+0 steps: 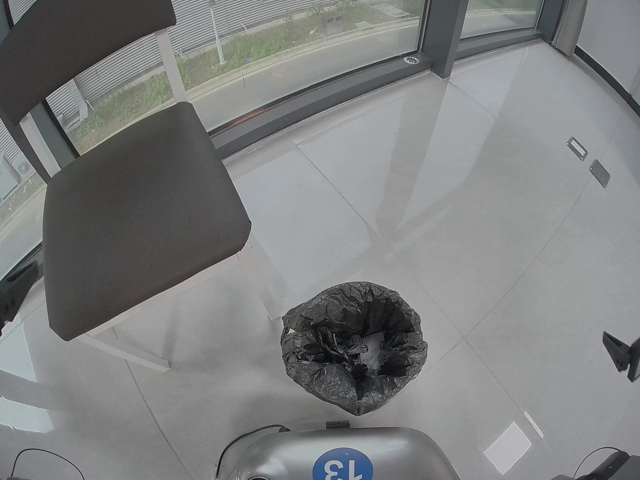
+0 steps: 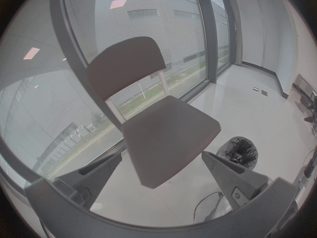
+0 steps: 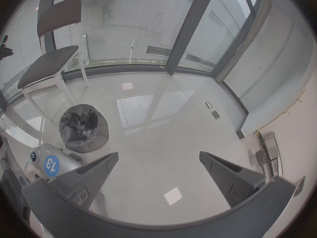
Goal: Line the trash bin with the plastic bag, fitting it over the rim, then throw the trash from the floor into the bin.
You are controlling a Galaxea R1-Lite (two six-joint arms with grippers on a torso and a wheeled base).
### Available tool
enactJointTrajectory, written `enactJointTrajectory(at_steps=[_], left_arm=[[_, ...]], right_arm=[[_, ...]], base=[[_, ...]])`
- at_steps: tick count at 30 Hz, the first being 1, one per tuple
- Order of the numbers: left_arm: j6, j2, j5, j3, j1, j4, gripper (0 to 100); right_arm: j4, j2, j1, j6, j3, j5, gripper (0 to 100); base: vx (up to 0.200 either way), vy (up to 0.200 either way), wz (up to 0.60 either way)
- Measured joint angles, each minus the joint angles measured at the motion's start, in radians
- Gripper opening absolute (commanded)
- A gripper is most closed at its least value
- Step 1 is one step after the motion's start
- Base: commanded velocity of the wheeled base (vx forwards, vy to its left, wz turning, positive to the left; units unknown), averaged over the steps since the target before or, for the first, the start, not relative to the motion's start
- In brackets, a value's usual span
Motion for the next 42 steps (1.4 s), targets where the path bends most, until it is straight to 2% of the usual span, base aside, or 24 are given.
enactJointTrajectory(at_steps=[6, 11, 16, 21, 24, 31, 38, 42], left_arm=[[0.023, -0.169, 0.022, -0.018, 0.083, 0.160, 100], [0.033, -0.352, 0.031, -0.021, 0.214, 0.329, 100], [0.020, -0.537, 0.031, 0.011, 0.301, 0.460, 100], [-0.077, -0.650, -0.017, 0.054, 0.339, 0.517, 100], [-0.137, -0.681, -0.057, 0.085, 0.350, 0.534, 100], [-0.241, -0.716, -0.247, 0.184, 0.362, 0.543, 100], [-0.279, -0.726, -0.282, 0.292, 0.364, 0.491, 100], [-0.280, -0.727, -0.285, 0.386, 0.364, 0.320, 100]], right_arm=[[0.208, -0.299, -0.030, 0.013, 0.007, -0.006, 100], [0.293, -0.528, -0.043, 0.082, 0.049, -0.012, 100], [0.210, -0.668, -0.049, 0.148, 0.172, -0.016, 100], [-0.035, -0.727, -0.052, 0.169, 0.325, -0.026, 100], [-0.111, -0.740, -0.053, 0.178, 0.379, -0.030, 100], [-0.132, -0.754, -0.054, 0.194, 0.431, -0.031, 100], [-0.133, -0.756, -0.054, 0.201, 0.439, -0.034, 100], [-0.133, -0.756, -0.054, 0.202, 0.440, -0.037, 100]], base=[[0.000, 0.000, 0.00], [0.000, 0.000, 0.00], [0.000, 0.000, 0.00], [0.000, 0.000, 0.00], [0.000, 0.000, 0.00], [0.000, 0.000, 0.00], [0.000, 0.000, 0.00], [0.000, 0.000, 0.00]])
